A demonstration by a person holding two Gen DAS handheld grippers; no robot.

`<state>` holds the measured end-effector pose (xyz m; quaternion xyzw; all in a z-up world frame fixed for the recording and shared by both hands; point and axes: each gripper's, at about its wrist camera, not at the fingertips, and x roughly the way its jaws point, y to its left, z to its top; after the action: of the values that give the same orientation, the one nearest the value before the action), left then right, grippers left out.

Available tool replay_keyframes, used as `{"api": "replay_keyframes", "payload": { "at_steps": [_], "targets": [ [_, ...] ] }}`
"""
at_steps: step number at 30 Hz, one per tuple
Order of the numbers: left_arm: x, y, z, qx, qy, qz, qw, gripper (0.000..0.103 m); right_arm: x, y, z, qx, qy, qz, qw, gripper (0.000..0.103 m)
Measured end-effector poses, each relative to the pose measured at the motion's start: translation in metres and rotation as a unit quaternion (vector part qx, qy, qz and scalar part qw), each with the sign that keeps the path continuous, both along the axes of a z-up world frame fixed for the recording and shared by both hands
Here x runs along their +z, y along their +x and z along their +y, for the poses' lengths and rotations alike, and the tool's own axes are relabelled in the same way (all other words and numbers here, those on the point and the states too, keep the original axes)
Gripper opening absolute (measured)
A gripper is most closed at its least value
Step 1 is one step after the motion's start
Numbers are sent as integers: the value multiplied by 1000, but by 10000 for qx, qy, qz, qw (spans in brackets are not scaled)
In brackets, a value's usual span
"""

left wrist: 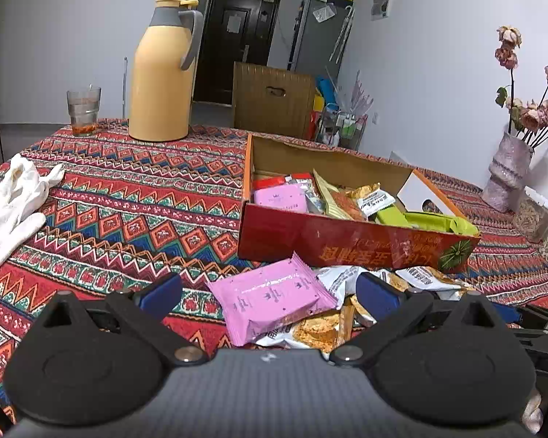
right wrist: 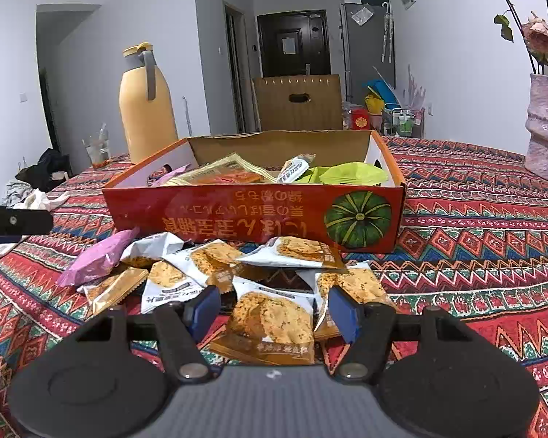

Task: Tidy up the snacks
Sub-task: 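Grasp a silver-and-orange cookie packet with the right gripper and lift it, then grasp the pink packet with the left gripper and lift it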

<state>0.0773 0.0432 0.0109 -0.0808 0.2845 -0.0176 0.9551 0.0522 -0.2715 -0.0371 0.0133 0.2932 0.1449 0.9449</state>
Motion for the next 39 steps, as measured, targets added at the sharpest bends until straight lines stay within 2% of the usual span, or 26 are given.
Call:
{"api": "replay_keyframes", "payload": {
  "at_steps": [9, 13, 17, 23, 31, 37, 39],
  "targets": [
    [0, -1, 1, 173, 246, -111, 9995, 103, -4, 12, 10, 80, -8, 331, 9994, 63],
    [-2, -2, 3, 206, 324, -154, 9991, 103, -13, 26, 9, -102, 9, 672, 9977, 52],
    [-5, -2, 5, 213, 328, -160, 9991, 103, -11, 21, 6, -68, 117, 557, 9984, 47],
    [-8, 1, 7, 229, 319, -235, 9990, 103, -3, 5, 0, -228, 273, 19, 9994, 46],
    [-15, 32, -4, 8, 605, 253, 9978, 103, -3, 1, -14, -583, 429, -170, 9972, 47],
    [-22, 58, -11, -33, 553, 642, 9964, 103, -6, 1, -13, -597, 413, -204, 9972, 47],
    [-26, 66, -9, 18, 407, 757, 9963, 103, -6, 1, -13, -588, 423, -197, 9972, 47]
  ]
}}
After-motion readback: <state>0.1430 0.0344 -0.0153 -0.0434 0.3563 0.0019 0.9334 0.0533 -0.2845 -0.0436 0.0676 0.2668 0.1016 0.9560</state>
